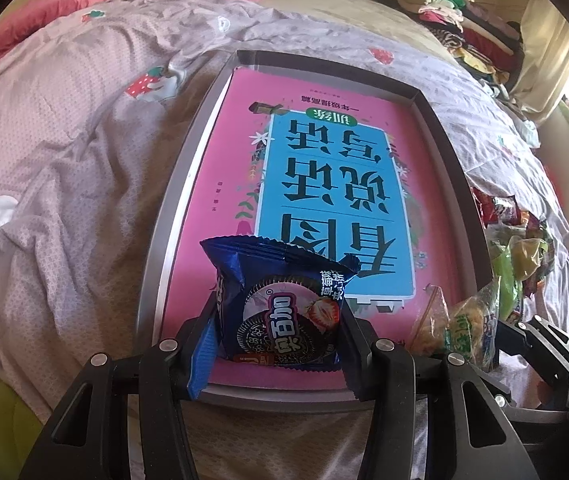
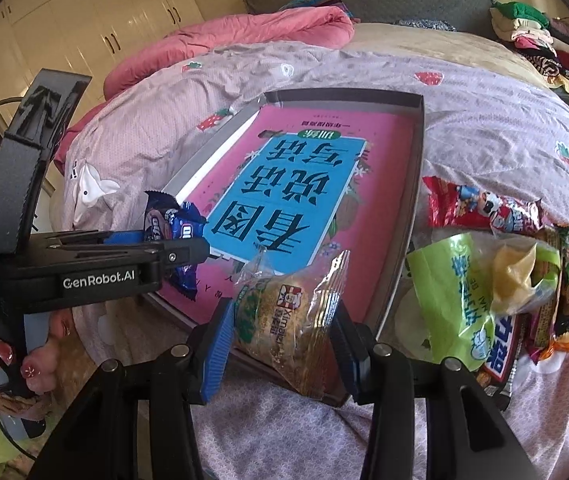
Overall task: Organize snacks
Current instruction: 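Carry the blue cookie pack and bread bag over the pink tray with both tools, then lower both packs onto the tray and open both tools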
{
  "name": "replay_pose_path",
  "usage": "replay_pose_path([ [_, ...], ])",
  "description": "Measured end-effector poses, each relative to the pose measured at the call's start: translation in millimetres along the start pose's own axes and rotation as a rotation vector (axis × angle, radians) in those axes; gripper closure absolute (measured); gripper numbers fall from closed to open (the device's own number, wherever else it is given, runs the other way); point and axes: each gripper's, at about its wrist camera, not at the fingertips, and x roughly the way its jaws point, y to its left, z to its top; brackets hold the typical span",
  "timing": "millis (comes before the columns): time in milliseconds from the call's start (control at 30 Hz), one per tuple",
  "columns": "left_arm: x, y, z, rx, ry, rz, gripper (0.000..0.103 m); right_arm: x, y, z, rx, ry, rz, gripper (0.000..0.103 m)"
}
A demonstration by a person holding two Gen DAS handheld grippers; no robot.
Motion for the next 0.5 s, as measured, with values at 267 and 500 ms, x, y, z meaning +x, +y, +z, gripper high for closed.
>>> replay_pose_path([
  [267, 0.9, 1.4, 0.1, -0.007, 0.003, 0.001, 0.049, -3.0, -0.2, -2.7, 0.014, -0.001, 0.007, 0.055],
  [500, 0.6, 2.3, 0.0, -0.013, 0.006, -0.001, 0.049, -4.4, 1.2, -4.7, 0.014, -0.001, 0.016, 0.051],
])
